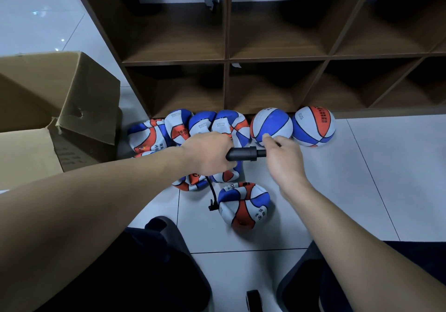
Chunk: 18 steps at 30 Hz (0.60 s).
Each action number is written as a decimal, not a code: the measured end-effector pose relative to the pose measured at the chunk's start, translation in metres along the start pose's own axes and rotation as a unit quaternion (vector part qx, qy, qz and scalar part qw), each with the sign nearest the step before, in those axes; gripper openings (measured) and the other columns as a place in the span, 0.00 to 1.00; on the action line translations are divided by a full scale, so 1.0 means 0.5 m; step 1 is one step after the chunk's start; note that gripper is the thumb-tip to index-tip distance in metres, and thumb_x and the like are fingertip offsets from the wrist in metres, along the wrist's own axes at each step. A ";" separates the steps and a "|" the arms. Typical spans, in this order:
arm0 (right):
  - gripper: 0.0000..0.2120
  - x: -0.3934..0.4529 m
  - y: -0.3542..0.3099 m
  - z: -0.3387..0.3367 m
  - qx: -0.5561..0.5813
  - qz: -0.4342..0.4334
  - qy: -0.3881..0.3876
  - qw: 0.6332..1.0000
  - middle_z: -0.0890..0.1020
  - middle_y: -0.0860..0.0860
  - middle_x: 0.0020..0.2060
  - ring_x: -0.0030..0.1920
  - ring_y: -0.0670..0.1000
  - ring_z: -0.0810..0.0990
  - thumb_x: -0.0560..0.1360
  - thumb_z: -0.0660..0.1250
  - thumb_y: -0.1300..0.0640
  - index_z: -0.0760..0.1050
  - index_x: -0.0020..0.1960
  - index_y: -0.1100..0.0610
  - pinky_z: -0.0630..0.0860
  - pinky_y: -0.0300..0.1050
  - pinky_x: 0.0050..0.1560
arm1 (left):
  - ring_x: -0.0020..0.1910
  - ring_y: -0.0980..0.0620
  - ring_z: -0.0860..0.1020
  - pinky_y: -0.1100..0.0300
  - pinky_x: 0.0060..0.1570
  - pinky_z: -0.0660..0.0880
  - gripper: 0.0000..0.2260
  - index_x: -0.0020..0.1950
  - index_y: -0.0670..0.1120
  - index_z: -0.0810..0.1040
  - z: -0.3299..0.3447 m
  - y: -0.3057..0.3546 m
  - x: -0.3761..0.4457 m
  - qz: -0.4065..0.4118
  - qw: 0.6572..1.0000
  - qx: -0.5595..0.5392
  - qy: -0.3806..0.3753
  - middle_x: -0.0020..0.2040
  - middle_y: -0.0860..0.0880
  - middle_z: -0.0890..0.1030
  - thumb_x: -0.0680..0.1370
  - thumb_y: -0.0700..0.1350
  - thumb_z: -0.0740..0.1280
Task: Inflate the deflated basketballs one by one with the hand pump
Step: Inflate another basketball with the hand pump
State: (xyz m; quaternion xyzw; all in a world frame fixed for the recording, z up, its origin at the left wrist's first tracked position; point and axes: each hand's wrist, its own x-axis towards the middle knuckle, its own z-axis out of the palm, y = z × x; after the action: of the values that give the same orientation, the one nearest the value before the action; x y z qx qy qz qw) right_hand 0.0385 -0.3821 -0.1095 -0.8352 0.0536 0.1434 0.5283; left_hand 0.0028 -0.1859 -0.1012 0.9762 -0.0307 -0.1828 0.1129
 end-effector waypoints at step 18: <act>0.22 0.005 0.001 -0.007 -0.008 0.008 0.073 0.997 0.65 0.50 0.28 0.31 0.53 0.64 0.82 0.65 0.55 0.61 0.33 0.55 0.63 0.49 0.35 | 0.32 0.50 0.78 0.54 0.32 0.75 0.14 0.39 0.54 0.75 -0.006 -0.023 -0.003 -0.014 1.000 0.001 -0.014 0.33 0.51 0.79 0.82 0.56 0.67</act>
State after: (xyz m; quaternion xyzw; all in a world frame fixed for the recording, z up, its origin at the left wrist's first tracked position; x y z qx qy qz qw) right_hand 0.0414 -0.3854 -0.1090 -0.8472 0.0974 0.0872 0.5150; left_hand 0.0028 -0.1739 -0.1007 0.9740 -0.0186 -0.1978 0.1086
